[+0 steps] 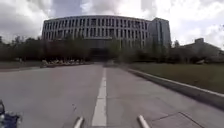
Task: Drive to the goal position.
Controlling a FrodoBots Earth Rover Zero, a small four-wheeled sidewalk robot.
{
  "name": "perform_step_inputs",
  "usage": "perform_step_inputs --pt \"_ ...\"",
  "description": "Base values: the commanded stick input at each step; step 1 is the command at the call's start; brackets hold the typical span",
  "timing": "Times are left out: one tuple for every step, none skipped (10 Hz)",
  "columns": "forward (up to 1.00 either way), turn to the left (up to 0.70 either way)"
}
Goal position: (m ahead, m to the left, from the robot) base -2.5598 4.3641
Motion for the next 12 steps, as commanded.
perform_step_inputs --pt "0.70 0.00" --pt "0.70 0.00" --pt "0.70 0.00" --pt "0.70 0.00" --pt "0.70 0.00" --pt "0.70 0.00" --pt "0.70 0.00" --pt "0.70 0.00" --pt "0.70 0.00" --pt "0.70 0.00" --pt "0.70 0.00" --pt "0.70 0.00"
